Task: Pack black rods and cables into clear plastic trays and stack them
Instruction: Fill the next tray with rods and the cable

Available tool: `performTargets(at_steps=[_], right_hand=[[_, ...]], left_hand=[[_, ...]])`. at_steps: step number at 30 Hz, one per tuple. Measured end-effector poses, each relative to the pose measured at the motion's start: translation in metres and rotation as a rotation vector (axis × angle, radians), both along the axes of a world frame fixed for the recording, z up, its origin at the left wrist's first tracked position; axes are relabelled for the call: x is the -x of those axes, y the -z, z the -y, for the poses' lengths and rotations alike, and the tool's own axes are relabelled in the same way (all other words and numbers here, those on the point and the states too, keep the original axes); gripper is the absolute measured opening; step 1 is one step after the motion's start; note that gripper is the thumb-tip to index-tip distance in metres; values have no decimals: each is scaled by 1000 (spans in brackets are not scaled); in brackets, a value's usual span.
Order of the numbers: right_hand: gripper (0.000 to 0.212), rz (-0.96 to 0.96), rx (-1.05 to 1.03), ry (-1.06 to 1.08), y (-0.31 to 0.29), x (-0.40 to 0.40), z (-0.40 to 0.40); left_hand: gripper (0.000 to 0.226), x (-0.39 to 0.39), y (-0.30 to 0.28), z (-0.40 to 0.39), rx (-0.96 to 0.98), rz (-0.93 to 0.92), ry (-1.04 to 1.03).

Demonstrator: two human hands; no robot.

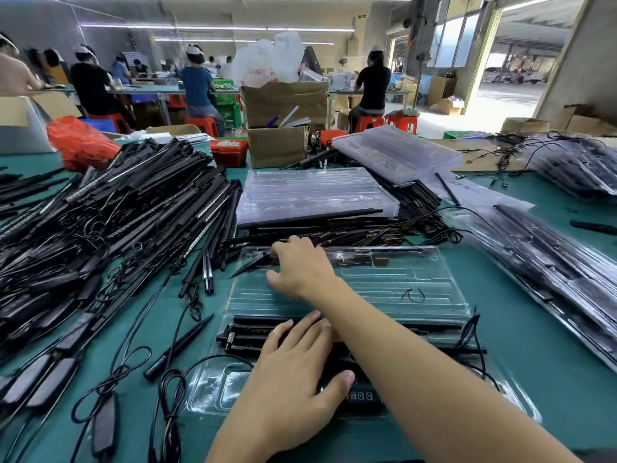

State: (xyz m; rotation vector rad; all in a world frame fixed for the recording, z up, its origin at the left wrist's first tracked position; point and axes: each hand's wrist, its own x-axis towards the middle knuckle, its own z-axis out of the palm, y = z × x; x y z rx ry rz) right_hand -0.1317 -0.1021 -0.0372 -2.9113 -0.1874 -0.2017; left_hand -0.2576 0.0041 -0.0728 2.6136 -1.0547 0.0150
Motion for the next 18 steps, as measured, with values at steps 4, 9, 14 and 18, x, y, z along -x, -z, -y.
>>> performTargets(at_steps=[4,9,14,18], right_hand=[[42,-70,-70,-120,-3,-1,-9],[69,-104,-248,-309,-7,2,-2],[53,28,-149,100,-12,0,42],[30,-79,-74,328,-11,3,88]], left_hand=[[73,0,1,0,-23,13,-5],[62,-1,1,-1,6,39,-12],[46,0,0,0,58,-4,-14],[46,0,0,-1,67,-37,-14]])
